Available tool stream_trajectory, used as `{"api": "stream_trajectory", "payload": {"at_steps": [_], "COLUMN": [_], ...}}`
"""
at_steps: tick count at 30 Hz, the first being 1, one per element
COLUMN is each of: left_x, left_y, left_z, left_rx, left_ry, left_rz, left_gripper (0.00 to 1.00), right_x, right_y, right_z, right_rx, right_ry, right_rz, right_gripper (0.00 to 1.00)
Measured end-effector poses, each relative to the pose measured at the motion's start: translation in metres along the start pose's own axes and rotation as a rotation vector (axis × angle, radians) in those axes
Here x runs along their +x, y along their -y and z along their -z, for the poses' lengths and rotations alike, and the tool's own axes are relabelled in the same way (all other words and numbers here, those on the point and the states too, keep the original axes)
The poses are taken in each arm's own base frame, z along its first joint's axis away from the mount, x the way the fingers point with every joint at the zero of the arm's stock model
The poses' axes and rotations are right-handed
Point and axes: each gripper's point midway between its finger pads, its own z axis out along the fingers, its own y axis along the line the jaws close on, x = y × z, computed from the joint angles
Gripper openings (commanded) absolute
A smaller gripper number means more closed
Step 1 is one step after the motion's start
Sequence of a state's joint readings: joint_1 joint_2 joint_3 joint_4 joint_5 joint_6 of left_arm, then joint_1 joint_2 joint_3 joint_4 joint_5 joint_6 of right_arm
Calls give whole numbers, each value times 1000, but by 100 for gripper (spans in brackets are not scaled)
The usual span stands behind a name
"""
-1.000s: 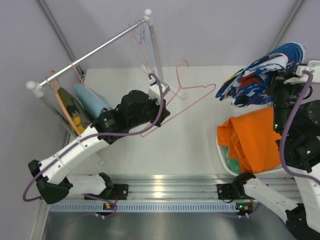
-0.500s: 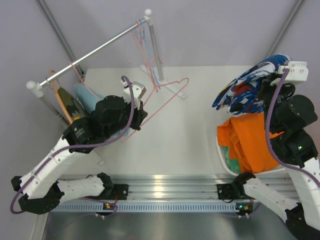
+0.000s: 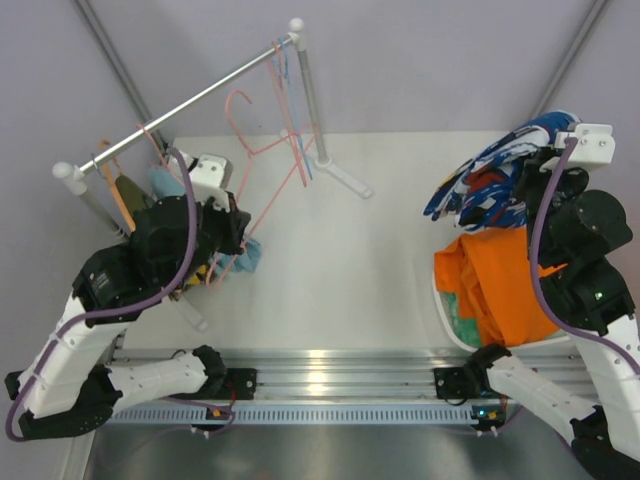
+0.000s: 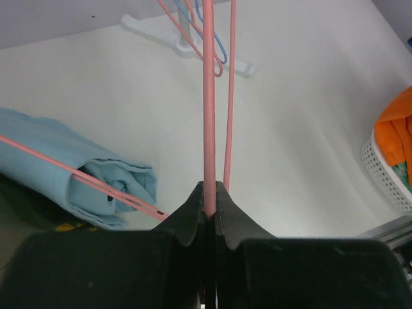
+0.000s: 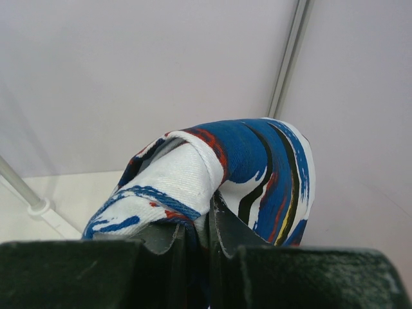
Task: Remove the trousers from the hanger
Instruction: Place the hanger at the clothesline.
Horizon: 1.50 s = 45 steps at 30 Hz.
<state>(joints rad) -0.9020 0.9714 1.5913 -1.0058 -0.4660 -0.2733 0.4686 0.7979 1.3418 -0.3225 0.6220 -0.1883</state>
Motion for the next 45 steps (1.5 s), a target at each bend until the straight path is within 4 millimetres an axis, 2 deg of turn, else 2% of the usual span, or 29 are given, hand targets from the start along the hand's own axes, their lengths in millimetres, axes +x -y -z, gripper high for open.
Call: {"api": "stream_trajectory", "payload": {"at_steps": [3, 6, 14, 18, 22, 25, 31, 39, 45], "left_x": [-10, -10, 2, -3, -16, -22, -15, -19, -13], "left_y": [-13, -27, -47, -52, -50, -45, -44, -51, -69], "left_z": [9, 15, 11, 6, -9, -31, -78, -104, -127], "left_rx": [-57, -135, -299, -369, -438, -497, -595, -685, -778], "left_ry": [28, 25, -47, -50, -40, -54, -118, -116, -131], "left_rz": [29, 53, 73, 72, 61, 46, 34, 18, 10], "left_gripper": [0, 0, 0, 0, 0, 0, 0, 0, 0], "right_x": [4, 6, 11, 19, 26, 29, 38, 52, 52], "right_y": [-1, -1, -3, -6, -8, -9, -10, -10, -10], "right_z": [0, 0, -2, -3, -4, -4, -4, -2, -2], "right_rx": [0, -1, -3, -6, -9, -10, -11, -8, -8], "right_ry": [-10, -15, -25, -39, -54, -60, -75, -97, -96], "right_rz": [4, 3, 8, 16, 23, 27, 42, 65, 64], "right_gripper": [0, 0, 0, 0, 0, 0, 0, 0, 0]}}
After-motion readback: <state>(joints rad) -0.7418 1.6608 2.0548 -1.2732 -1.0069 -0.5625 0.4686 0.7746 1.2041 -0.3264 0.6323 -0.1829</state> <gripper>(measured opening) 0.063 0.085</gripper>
